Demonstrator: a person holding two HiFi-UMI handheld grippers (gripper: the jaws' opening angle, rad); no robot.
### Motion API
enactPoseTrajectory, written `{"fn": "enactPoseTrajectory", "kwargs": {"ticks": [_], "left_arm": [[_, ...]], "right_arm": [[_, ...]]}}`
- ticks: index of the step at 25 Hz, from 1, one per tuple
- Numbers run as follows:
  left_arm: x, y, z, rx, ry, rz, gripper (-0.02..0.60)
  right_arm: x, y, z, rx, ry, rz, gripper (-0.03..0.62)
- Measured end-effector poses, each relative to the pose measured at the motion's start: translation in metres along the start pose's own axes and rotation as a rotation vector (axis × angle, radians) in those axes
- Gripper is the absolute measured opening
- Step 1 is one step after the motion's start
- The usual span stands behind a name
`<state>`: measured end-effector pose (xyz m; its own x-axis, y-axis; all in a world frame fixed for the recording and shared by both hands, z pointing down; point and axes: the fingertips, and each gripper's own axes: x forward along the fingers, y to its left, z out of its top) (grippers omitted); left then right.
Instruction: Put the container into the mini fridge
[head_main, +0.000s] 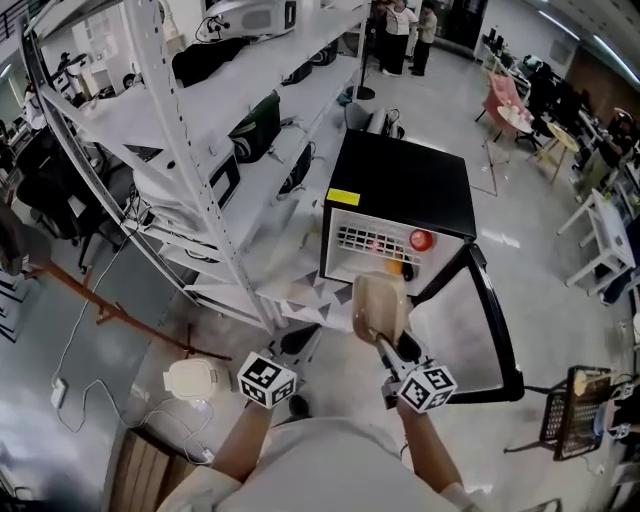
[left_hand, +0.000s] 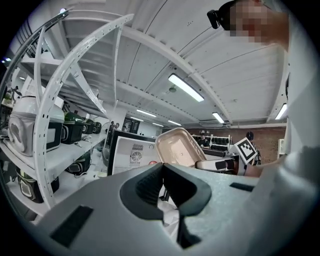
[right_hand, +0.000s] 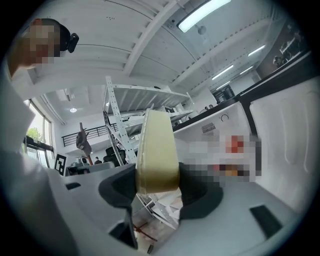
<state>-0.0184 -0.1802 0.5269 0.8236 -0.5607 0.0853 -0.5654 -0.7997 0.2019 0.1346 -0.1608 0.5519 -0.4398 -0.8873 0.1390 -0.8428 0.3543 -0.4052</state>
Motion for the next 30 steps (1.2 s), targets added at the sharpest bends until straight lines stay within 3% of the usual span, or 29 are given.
{"fn": "enactPoseTrajectory", "kwargs": {"ticks": [9,17,30], "left_arm": [[0.003,0.046,-0.008,-0.004,0.053,-0.079,0.005],[0.013,0.053,-0.016,-0.041,0.067,-0.122,0.005],[0.045,0.068,-0.012,-0.043,0.086,-0.061,0.005]], "right_arm": [[0.031,0.001,-0.008,0.053,-0.037,-0.099,0.233],[0.034,-0.002,-0.02,0.074,-0.004,-0.146,0.233],[0.084,-0.054,-0.025,0.214,0.005,-0.099,0.232]]}}
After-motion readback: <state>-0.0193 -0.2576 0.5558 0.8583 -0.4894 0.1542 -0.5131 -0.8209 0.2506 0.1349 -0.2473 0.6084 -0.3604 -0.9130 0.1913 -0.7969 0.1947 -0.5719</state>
